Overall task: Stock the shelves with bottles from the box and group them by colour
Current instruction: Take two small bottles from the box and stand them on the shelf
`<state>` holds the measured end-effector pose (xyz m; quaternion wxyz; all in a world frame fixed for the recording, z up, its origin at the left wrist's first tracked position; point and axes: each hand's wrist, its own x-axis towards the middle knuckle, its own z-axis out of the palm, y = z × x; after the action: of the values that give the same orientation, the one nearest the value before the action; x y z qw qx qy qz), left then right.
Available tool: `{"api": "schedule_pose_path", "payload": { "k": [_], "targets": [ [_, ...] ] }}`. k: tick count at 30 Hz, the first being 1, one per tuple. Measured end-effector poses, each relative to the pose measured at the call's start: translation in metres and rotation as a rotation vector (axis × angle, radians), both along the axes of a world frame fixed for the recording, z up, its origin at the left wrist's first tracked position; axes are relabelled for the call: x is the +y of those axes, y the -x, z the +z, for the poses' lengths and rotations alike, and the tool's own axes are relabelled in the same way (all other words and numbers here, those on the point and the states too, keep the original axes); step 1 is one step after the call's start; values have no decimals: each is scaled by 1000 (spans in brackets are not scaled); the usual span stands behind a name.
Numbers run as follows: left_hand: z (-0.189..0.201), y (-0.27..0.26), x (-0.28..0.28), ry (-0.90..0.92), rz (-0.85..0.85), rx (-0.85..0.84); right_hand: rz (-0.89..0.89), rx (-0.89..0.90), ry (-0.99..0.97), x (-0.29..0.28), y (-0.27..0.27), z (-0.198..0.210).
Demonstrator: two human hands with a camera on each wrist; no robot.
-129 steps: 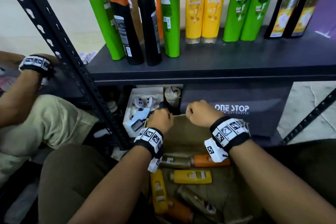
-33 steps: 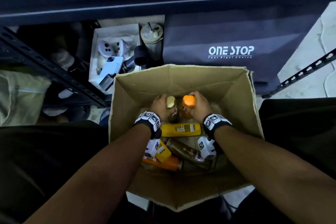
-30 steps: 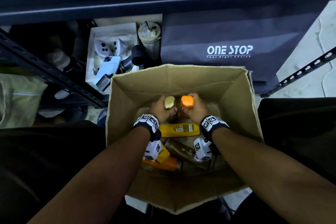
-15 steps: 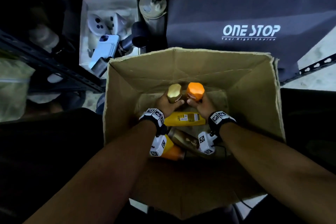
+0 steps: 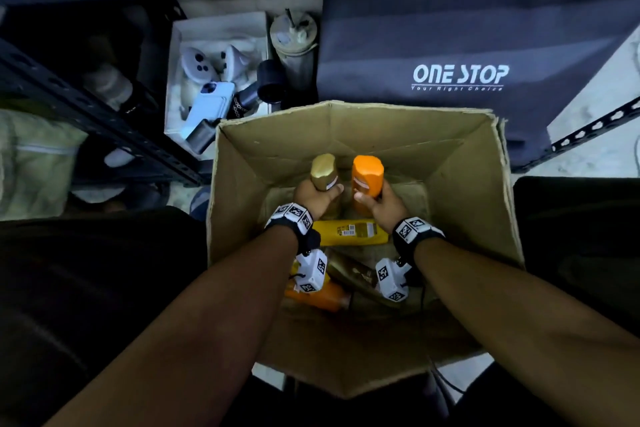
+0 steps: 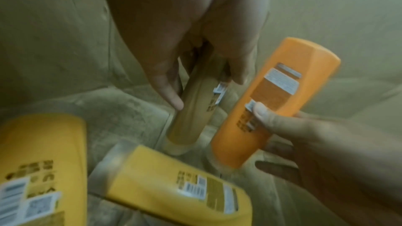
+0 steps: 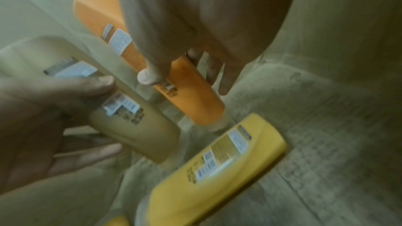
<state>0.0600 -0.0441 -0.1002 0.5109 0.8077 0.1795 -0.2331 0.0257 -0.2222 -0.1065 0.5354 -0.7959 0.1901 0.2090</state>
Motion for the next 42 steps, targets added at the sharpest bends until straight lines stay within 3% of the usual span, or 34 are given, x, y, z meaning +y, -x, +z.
{"api": "schedule_pose_path", "payload": {
  "k": [17, 27, 42],
  "targets": [
    [100, 12, 7, -201, -111, -157, 131, -123, 147, 0, 12, 91],
    [171, 6, 12, -46, -102, -420, 95, -294, 116, -5, 9, 148],
    [281, 8, 6, -23, -55, -789, -5, -638, 61, -8, 3, 243]
  ]
}}
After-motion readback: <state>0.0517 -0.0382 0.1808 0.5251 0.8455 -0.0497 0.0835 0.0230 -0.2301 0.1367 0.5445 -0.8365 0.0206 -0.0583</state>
